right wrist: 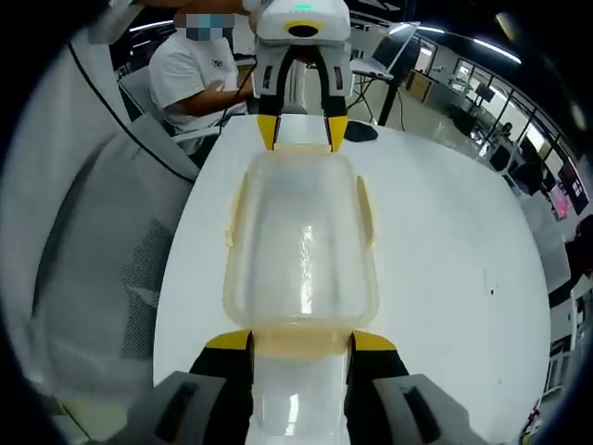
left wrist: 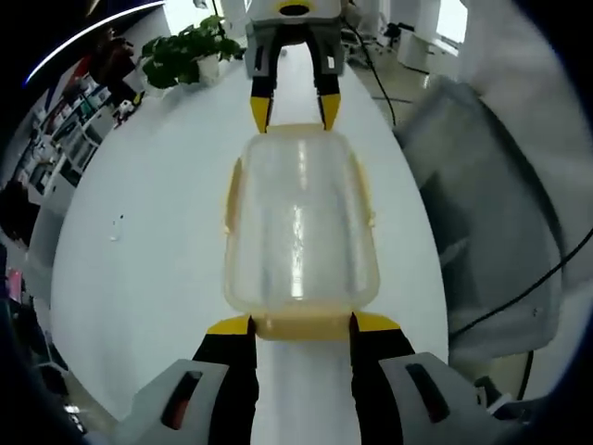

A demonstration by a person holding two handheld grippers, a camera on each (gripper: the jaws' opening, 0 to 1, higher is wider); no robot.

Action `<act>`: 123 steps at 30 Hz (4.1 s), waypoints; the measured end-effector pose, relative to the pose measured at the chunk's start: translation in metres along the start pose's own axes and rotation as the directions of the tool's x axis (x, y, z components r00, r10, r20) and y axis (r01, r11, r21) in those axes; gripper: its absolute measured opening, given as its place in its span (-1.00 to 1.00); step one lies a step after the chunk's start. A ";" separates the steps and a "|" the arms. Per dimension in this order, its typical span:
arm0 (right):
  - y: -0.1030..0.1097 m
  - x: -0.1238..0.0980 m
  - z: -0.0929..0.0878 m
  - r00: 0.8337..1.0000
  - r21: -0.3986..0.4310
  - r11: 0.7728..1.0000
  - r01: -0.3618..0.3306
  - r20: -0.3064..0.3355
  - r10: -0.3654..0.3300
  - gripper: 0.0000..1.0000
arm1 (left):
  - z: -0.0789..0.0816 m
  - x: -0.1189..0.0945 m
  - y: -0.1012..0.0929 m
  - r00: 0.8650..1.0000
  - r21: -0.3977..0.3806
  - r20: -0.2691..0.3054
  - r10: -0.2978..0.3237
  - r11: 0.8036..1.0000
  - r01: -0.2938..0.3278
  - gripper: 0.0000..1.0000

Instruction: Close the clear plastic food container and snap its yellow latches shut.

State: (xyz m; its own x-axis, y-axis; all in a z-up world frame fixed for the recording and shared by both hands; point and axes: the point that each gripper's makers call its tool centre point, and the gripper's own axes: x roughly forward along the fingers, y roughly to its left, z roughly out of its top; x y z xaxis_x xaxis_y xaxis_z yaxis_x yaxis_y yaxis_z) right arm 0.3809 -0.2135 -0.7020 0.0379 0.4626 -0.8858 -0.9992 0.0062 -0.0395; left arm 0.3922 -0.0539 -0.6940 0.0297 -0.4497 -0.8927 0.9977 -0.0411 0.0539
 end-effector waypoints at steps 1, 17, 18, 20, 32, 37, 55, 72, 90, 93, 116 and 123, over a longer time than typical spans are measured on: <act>0.001 -0.002 -0.004 1.000 0.003 1.000 -0.001 -0.001 0.001 -0.28 | 0.004 0.002 0.000 1.000 0.002 0.001 -0.001 1.000 0.001 -0.28; 0.000 -0.026 -0.065 1.000 0.018 1.000 -0.002 -0.006 0.002 -0.28 | 0.058 0.039 0.006 1.000 0.009 0.009 -0.012 1.000 0.011 -0.28; 0.000 -0.027 -0.070 1.000 0.021 1.000 -0.003 -0.007 0.003 -0.28 | 0.062 0.042 0.006 1.000 0.009 0.010 -0.012 1.000 0.012 -0.28; 0.000 -0.029 -0.079 1.000 0.022 1.000 -0.005 -0.009 0.005 -0.28 | 0.069 0.048 0.006 1.000 0.009 0.009 -0.015 1.000 0.015 -0.28; -0.003 -0.039 -0.121 1.000 0.030 1.000 -0.008 -0.015 0.008 -0.28 | 0.099 0.077 0.011 1.000 0.009 0.008 -0.022 1.000 0.022 -0.28; -0.005 -0.040 -0.132 1.000 0.035 0.999 -0.009 -0.018 0.010 -0.28 | 0.108 0.087 0.013 1.000 0.011 0.008 -0.029 1.000 0.029 -0.28; -0.004 -0.025 -0.141 0.999 0.023 0.999 -0.027 -0.020 0.027 -0.27 | 0.100 0.103 0.011 0.998 0.008 -0.043 -0.041 0.999 0.042 -0.28; -0.002 -0.024 -0.144 0.999 0.034 0.999 -0.026 -0.034 0.027 -0.24 | 0.100 0.105 0.012 0.999 0.026 -0.039 -0.025 0.999 0.026 -0.25; -0.002 -0.046 -0.125 0.997 0.273 0.962 -0.005 0.080 -0.018 -0.16 | 0.107 0.092 0.015 0.999 -0.190 0.046 0.002 0.982 0.007 -0.07; -0.003 -0.048 -0.126 0.997 0.305 0.952 0.017 0.066 -0.039 -0.23 | 0.103 0.092 0.017 1.000 -0.248 0.026 0.013 0.969 -0.006 -0.04; -0.021 -0.036 -0.127 0.963 0.822 0.542 0.172 -0.025 -0.267 -0.20 | 0.108 0.106 0.017 0.985 -0.855 0.105 0.140 0.518 0.018 -0.17; -0.015 -0.027 -0.125 0.973 0.870 0.480 0.116 -0.001 -0.233 -0.36 | 0.110 0.107 0.015 0.982 -0.892 0.109 0.151 0.451 0.030 -0.24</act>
State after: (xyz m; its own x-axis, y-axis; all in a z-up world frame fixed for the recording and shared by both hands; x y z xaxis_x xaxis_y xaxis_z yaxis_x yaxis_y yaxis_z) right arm 0.3962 -0.3370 -0.7359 0.2694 0.4476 -0.8527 -0.4859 0.8276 0.2809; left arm 0.4035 -0.2008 -0.7395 0.1731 -0.5455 -0.8201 0.5054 0.7639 -0.4014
